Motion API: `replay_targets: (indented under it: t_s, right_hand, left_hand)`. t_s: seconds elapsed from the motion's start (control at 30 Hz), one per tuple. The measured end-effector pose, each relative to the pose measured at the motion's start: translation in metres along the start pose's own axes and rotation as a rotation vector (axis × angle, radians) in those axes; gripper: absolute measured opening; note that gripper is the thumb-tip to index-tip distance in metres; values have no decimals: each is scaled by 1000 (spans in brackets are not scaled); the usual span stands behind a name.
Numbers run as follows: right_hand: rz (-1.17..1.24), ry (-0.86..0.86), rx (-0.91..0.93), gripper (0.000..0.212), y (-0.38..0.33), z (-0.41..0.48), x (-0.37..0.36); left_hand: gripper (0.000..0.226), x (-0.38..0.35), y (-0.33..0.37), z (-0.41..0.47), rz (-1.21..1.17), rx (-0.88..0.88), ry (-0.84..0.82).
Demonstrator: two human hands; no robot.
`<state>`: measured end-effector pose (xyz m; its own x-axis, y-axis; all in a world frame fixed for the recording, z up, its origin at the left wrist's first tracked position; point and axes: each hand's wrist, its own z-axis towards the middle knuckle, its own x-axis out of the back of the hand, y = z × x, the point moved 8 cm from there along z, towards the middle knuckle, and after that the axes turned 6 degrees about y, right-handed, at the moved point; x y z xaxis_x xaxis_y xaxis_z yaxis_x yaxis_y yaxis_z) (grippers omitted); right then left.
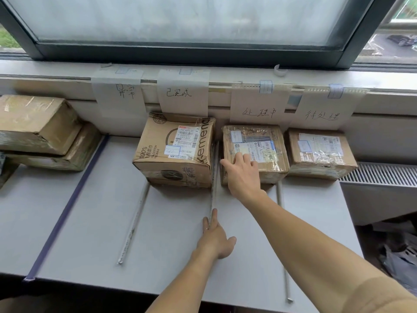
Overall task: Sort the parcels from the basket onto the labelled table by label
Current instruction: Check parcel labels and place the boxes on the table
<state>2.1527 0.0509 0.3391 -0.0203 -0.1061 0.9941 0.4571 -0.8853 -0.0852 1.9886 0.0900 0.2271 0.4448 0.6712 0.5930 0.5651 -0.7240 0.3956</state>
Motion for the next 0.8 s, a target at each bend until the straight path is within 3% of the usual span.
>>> replay_targets:
  t_s: [0.4,0.6,0.7,0.8]
  right_hand:
    - [74,77,67,53,-9,12,-5]
    - [154,-75,121,80,-12,14,-14]
    - [219,-143,92,81,-10,10,-9]
    - [335,-65,8,62,-12,8,12]
  left_hand:
    - [86,-4,2,8,112,-88,13]
    - [80,3,1,12,206,-136,25]
    - [74,25,4,4,128,-157,65]
    - [65,65,6,-8,-93,-162,175]
